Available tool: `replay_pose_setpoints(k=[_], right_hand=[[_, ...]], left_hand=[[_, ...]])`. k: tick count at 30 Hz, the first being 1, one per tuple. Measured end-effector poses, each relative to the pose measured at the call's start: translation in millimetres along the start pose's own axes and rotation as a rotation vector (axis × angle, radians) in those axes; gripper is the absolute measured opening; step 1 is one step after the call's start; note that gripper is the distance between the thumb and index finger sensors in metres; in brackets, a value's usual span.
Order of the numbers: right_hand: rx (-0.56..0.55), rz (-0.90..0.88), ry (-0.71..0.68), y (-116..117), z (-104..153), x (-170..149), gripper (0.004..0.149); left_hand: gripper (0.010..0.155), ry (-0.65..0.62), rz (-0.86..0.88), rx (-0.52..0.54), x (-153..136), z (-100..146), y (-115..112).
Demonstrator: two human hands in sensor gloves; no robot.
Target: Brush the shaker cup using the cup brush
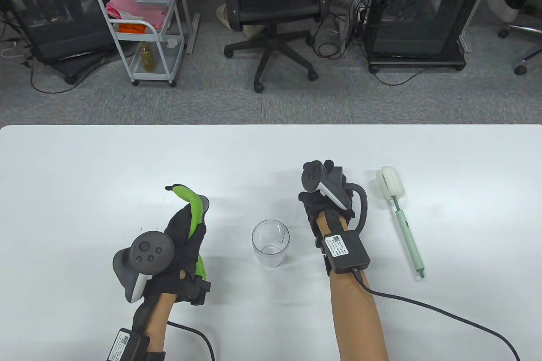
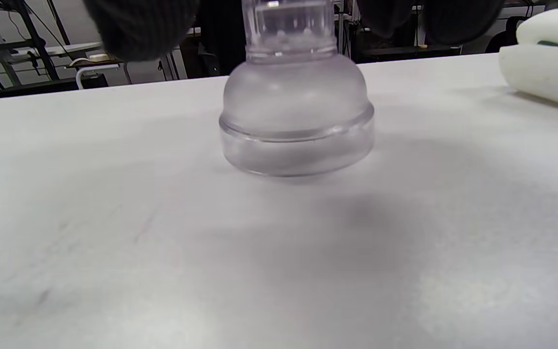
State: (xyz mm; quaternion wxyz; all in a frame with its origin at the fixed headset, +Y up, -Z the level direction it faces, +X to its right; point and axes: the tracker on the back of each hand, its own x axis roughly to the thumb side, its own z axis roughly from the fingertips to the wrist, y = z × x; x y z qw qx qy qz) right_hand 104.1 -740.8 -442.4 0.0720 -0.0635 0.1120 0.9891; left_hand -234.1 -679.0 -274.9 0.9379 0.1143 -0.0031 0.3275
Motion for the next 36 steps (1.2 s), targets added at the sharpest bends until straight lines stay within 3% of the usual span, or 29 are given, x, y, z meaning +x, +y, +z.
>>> replay_pose_setpoints(k=[4,7,11,18,23,29,36], right_hand=[[-0.089,0.034,-0.001,-1,-1,0,0.068],[-0.150,0.167,-0.036,-4,5,-2,0.060],[-0.151,0.202,-0.108,-13,23,-11,0.059],[-0.281,0.057,-0.206,-70,90,-32,0.059],[-0.339,-0.169,-0.296,-96,143,-35,0.059],[-0.397,-0.313,-0.420,-98,188,-25,0.058],[-0.388,-0.655,-0.577,-72,197,-20,0.057]], left_hand=[[0.055,0.017,0.023,0.012,-1,1,4],[0.054,0.024,0.025,0.014,-1,1,4],[0.052,0.044,0.009,-0.001,-3,3,3],[0.052,0.098,0.098,0.018,-6,5,11],[0.051,0.069,0.106,0.068,1,9,18],[0.050,0.045,0.147,0.149,17,20,26],[0.046,0.024,0.347,0.068,33,28,18]])
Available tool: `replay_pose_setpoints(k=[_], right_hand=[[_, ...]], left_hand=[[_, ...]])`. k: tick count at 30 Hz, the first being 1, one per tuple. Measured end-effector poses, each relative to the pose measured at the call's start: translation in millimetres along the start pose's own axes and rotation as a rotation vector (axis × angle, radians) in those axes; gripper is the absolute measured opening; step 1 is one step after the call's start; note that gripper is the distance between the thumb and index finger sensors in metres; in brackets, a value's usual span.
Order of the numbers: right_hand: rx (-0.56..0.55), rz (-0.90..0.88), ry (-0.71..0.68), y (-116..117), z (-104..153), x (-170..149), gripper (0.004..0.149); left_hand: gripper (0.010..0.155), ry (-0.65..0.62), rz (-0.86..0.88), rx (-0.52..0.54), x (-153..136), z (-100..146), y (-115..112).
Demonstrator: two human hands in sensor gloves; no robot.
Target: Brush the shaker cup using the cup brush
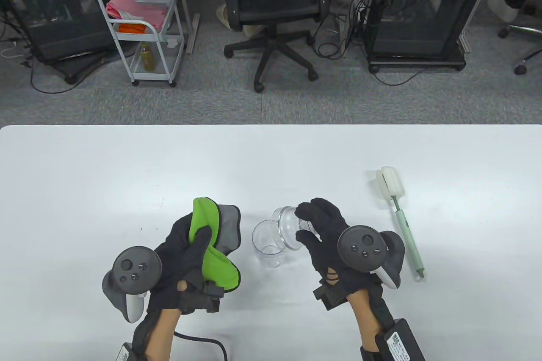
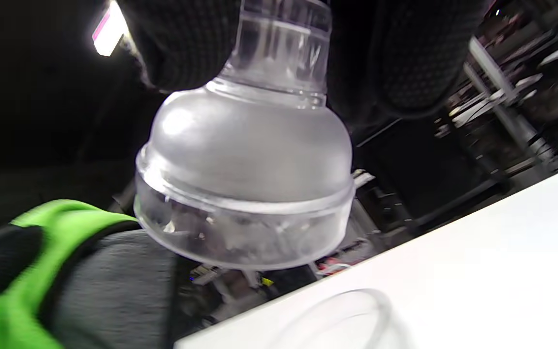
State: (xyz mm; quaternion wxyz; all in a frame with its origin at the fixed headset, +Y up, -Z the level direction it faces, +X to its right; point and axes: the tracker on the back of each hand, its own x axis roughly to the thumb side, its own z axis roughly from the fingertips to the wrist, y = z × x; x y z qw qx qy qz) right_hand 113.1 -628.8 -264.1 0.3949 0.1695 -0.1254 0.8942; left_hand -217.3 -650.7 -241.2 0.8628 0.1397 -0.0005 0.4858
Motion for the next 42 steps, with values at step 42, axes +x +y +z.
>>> replay_pose_setpoints(k=[42], right_hand=[[0.153,-0.141,-0.209,17,8,13,0.066]], left_hand=[[0.050,-0.086,0.399,-0.353,17,11,-68]])
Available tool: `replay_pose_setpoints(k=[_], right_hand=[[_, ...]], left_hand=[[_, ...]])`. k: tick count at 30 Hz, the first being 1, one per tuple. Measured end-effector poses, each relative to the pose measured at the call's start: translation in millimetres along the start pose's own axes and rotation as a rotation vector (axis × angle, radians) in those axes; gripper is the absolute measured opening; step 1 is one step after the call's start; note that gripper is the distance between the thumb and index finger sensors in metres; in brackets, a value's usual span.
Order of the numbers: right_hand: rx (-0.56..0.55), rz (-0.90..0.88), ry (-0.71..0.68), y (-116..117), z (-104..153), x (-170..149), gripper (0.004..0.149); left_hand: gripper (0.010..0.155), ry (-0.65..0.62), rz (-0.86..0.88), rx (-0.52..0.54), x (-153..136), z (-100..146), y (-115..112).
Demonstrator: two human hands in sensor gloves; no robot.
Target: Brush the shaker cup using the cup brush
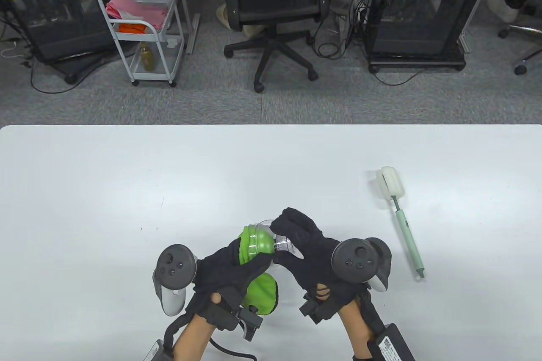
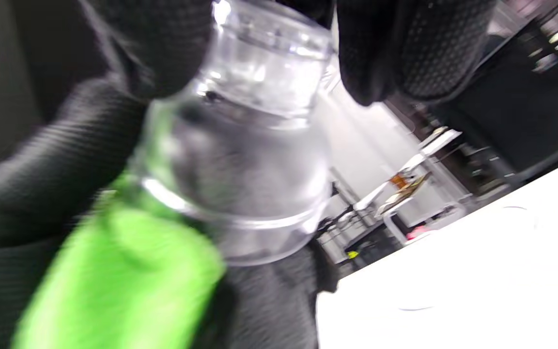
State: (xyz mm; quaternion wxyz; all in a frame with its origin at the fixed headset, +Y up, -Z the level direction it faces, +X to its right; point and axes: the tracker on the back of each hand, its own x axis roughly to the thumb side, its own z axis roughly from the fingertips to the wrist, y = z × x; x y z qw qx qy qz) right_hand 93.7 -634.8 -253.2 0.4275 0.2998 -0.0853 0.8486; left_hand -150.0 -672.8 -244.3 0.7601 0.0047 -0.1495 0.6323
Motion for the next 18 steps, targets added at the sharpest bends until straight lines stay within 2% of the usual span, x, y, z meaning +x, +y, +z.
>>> replay_pose_setpoints(k=[3,6,9,12,15,17,18], right_hand=[[-0.049,0.041,-0.028,-2,1,4,0.063],[-0.033,0.042,0.018,-1,0,2,0.067],[-0.071,0.011,0.091,2,-1,-5,0.069],[-0.078,0.016,0.111,5,0,-10,0.071],[-0.058,-0.015,0.040,2,1,-6,0.072],[0.023,-0.033,-0.051,0,1,-1,0.076],[0.022,-0.010,-0.066,-2,2,2,0.075]], left_hand=[[0.051,-0.012,0.027,-0.024,-1,0,-2],[0.056,0.003,0.062,-0.031,-1,0,-4],[0.058,-0.033,-0.026,-0.034,4,1,-4],[0.056,-0.013,-0.023,-0.023,4,1,-4],[0.054,-0.035,-0.039,-0.013,6,1,-1],[0.053,-0.030,-0.007,-0.018,8,2,-1],[0.053,-0.031,-0.013,-0.020,9,2,0]])
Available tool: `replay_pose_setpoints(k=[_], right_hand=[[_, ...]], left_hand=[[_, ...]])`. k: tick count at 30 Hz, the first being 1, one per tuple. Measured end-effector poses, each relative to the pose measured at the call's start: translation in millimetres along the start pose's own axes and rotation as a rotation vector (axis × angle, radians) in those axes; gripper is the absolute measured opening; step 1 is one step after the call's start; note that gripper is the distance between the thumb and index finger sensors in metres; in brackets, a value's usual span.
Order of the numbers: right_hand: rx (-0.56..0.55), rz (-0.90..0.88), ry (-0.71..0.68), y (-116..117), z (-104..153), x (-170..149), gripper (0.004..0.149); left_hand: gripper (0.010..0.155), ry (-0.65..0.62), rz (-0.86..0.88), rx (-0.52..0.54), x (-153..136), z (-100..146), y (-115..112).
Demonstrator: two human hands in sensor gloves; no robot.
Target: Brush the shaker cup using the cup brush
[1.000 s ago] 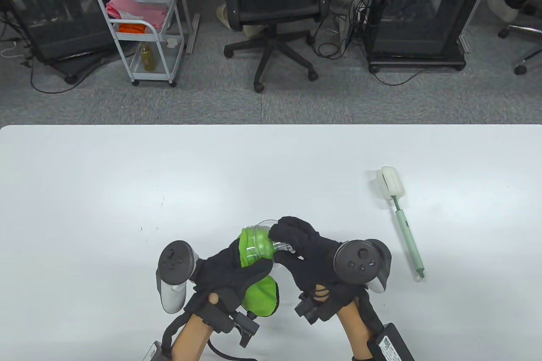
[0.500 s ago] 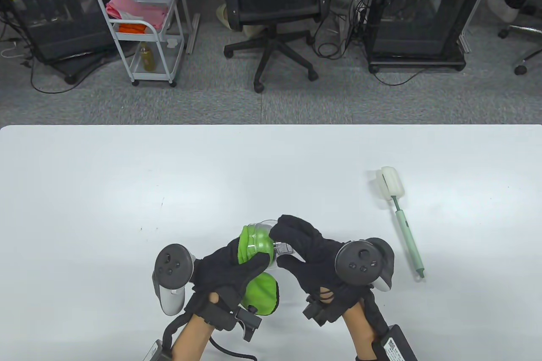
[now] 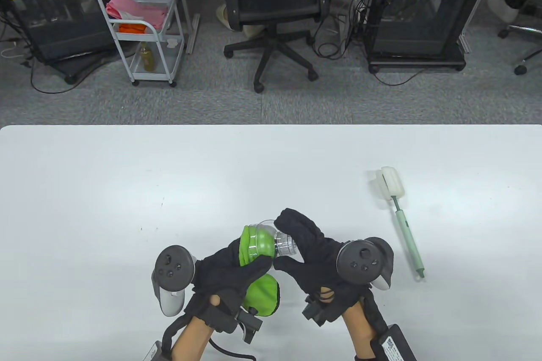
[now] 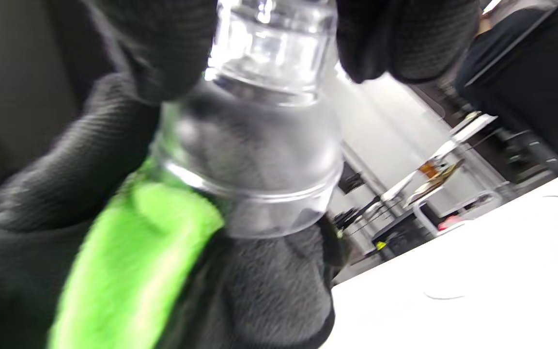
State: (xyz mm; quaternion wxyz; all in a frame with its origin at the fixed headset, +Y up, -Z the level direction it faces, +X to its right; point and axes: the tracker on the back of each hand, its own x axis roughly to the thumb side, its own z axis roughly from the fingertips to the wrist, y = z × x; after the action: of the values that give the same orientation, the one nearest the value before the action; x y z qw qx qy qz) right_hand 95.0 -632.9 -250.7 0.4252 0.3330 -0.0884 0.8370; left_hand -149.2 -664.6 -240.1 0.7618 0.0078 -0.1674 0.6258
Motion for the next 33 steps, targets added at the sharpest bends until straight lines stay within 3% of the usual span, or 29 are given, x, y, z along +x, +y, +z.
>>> replay_pose_setpoints(k=[4,9,12,16,21,29,33], right_hand=[[-0.032,0.038,0.012,0,1,2,0.069],[-0.072,-0.008,0.156,5,1,-10,0.066],[-0.032,-0.042,0.213,8,7,-18,0.069],[-0.020,-0.027,0.109,8,3,-11,0.070],[-0.079,0.078,0.040,7,1,3,0.060],[-0.081,0.007,0.175,10,1,-8,0.059],[-0.076,-0.053,0.173,6,3,-13,0.062]], left_hand=[[0.055,-0.014,-0.052,-0.009,2,2,0],[0.058,-0.051,-0.156,-0.040,6,-1,-3],[0.056,-0.027,-0.200,-0.048,3,0,-5],[0.054,0.018,-0.109,0.009,-3,-1,4],[0.054,0.010,-0.053,-0.010,-6,-1,10],[0.058,-0.025,-0.141,-0.042,2,0,5],[0.055,0.004,-0.079,-0.031,-3,-1,5]])
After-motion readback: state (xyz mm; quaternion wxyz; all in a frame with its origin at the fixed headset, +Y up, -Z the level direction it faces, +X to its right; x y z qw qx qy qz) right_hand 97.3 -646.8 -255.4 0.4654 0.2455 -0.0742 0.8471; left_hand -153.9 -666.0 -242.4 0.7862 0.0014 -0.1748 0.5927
